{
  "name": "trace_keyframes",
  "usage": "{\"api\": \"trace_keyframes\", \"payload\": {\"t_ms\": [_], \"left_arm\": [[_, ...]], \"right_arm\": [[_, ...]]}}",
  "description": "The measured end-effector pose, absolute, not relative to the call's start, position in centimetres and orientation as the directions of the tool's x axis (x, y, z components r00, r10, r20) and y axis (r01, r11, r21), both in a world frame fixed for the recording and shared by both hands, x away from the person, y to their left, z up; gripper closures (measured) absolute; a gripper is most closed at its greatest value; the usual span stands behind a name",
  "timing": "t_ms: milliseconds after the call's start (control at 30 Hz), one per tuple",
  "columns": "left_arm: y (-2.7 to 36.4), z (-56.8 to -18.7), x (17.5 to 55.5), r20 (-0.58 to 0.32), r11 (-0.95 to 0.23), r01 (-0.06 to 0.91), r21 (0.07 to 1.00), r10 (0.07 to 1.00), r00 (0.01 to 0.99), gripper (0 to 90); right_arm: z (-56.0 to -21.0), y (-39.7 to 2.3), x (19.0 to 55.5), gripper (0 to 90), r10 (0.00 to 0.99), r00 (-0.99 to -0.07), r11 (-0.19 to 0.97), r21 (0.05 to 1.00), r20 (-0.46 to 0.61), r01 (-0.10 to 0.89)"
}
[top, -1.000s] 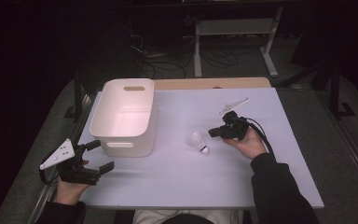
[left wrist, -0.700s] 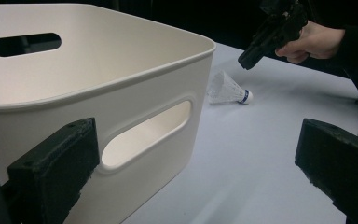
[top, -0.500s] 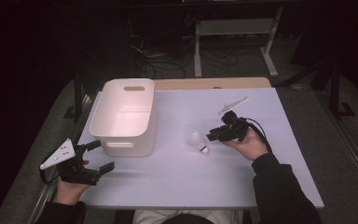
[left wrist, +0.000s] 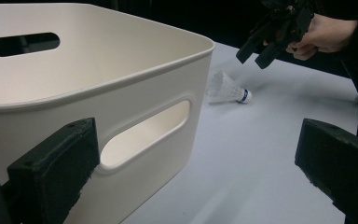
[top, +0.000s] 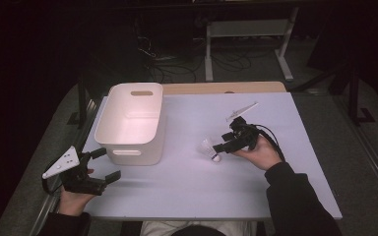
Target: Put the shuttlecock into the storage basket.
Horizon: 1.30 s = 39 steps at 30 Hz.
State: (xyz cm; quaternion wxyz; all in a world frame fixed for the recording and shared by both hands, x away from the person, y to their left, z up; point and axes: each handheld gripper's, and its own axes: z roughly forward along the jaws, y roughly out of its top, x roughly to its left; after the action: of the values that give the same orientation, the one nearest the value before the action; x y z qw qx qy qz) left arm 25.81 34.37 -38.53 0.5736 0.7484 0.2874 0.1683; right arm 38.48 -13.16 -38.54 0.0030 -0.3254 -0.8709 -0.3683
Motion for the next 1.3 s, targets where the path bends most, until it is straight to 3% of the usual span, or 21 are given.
{"api": "trace_keyframes", "payload": {"t_ms": [133,400,1300], "left_arm": [[34.4,-38.5,25.8,-0.078,-0.176,0.236,0.956,0.623,0.778,0.0],[34.4,-38.5,25.8,-0.078,-0.176,0.237,0.955,0.623,0.779,0.0],[34.4,-38.5,25.8,-0.079,-0.175,0.236,0.956,0.620,0.781,0.0]], "right_arm": [[-38.7,-13.0,38.4,15.1,0.565,-0.789,0.524,0.635,0.240,0.568],[-39.2,-12.6,38.3,3.2,0.579,-0.784,0.531,0.626,0.224,0.571],[-42.0,-11.1,38.1,0.0,0.587,-0.771,0.567,0.556,0.245,0.608]]}}
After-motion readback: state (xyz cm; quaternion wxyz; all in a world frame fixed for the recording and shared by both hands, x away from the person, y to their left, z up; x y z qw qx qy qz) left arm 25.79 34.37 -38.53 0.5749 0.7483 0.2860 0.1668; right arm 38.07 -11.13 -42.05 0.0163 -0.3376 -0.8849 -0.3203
